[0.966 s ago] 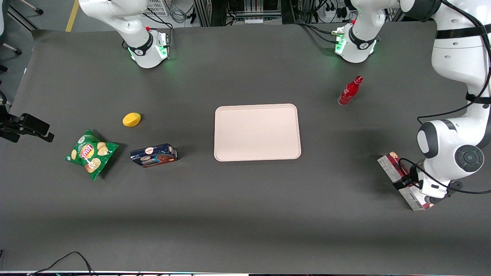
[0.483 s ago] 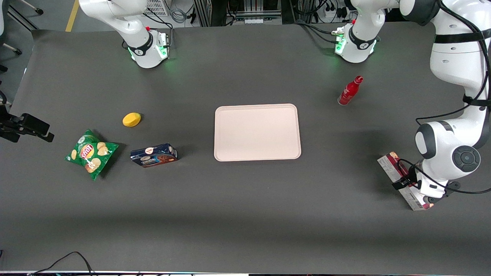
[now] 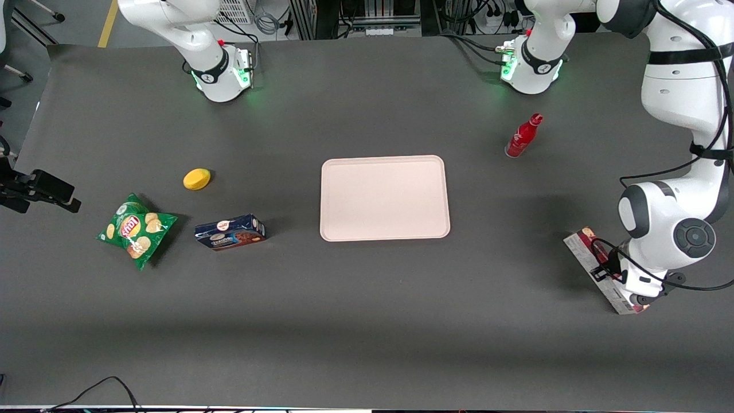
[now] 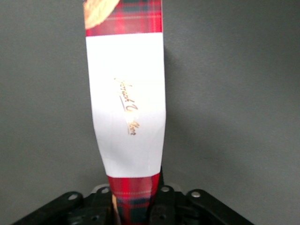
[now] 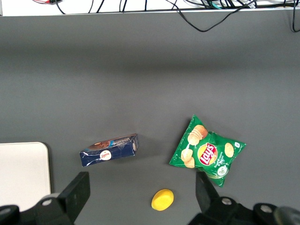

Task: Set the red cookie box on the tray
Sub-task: 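Lift the cookie box and carry it over the pink tray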

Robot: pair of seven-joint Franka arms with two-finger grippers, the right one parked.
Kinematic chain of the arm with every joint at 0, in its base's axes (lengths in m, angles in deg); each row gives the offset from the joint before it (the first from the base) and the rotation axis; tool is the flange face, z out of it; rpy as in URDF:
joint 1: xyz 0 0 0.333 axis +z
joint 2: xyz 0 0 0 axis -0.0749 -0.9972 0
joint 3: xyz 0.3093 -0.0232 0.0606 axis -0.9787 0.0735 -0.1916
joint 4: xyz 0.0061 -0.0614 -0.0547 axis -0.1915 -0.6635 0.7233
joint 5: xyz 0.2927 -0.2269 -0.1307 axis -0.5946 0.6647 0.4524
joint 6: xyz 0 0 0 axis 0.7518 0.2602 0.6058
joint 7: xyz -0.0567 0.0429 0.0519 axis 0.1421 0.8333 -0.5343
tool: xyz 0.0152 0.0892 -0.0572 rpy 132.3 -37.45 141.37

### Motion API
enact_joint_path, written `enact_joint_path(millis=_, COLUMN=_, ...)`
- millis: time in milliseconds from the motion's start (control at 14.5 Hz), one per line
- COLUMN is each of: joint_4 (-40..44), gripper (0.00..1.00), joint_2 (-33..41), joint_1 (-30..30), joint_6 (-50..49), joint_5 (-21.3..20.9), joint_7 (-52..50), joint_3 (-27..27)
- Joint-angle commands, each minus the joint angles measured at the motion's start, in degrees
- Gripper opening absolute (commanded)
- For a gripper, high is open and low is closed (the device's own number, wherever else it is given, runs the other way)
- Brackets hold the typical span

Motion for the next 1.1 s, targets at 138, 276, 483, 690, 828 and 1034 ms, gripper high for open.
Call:
enact_joint_path(millis=138, joint_4=6.4, gripper=0.15, joint_2=3.3, joint_1=-0.9, joint_6=-11.3, joint_5=0.8, joint_7=1.0, joint_3=0.2)
enact_joint_path(millis=276, joint_4=13.3, gripper=0.18, joint_2=4.8, joint_1=-0.9, joint_6=-21.4, joint_5=0.5, joint_7=1.1, joint_3=0.8)
enact_joint_path(millis=483, joint_4=22.1, gripper=0.19, joint_2=6.4, joint_1=-0.8, joint_6=-33.6, joint_5=1.6, joint_7=2.8, joint_3=1.1)
enact_joint_path(millis=690, joint_4=27.3, gripper=0.20, joint_2=8.3, joint_1=-0.8, joint_6=-41.4, joint_5=1.5, joint_7=2.8, joint_3=2.2)
enact_joint_path(millis=828, joint_4=28.0, gripper=0.20, joint_2=9.0, joint_1=-0.8, joint_6=-43.8, joint_5=1.9, joint_7=3.0, joint_3=2.7)
enact_joint_path(millis=1034, joint_4=27.8, gripper=0.27, joint_2=10.5, joint_1=-0.8, joint_6=-44.8, joint_5=4.9, joint_7=10.2, joint_3=5.6)
